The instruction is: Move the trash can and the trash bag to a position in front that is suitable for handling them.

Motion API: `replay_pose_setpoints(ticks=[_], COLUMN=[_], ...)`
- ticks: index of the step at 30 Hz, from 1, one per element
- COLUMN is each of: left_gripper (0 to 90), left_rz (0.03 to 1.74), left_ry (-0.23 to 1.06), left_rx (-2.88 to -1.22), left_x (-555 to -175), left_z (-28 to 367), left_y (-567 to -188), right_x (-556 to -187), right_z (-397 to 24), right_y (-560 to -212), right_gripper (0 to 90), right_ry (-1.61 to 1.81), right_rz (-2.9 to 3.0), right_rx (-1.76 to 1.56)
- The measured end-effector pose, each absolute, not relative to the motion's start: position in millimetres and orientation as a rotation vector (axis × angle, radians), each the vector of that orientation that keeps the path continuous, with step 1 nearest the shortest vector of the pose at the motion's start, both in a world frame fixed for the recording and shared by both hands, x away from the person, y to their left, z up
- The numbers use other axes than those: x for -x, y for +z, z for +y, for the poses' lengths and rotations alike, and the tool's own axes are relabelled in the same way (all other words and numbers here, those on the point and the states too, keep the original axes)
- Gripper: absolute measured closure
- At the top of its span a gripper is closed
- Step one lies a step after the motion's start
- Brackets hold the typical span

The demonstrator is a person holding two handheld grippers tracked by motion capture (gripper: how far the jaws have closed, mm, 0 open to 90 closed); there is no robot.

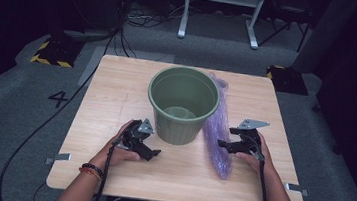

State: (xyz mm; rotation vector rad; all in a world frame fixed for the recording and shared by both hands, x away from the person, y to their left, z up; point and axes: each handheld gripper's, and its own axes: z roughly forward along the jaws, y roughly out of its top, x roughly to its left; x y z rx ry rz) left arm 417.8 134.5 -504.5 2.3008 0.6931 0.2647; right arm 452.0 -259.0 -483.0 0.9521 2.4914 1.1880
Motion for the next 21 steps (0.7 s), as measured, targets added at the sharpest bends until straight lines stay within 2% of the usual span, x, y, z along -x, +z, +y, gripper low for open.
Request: replay_pose_setpoints(ticks=[16,19,21], left_gripper=[0.3,0.2,0.2], left_rz=[0.66,0.652,0.648], left_ry=[0.246,0.25,0.242], left_rx=[-2.305,-2.313,-2.313], left_x=[-433,-434,-433], left_z=[109,104,101], left_y=[-505,-504,-504], right_x=[-445,-444,-443], right_z=[-228,-225,-222], right_y=[-493,-493,-494], right_gripper=[16.4,18.0,22.7], right_ry=[1.141,1.123,1.091], right_rz=[2.613,2.603,2.587], right_rx=[-0.883,-0.888,-0.904])
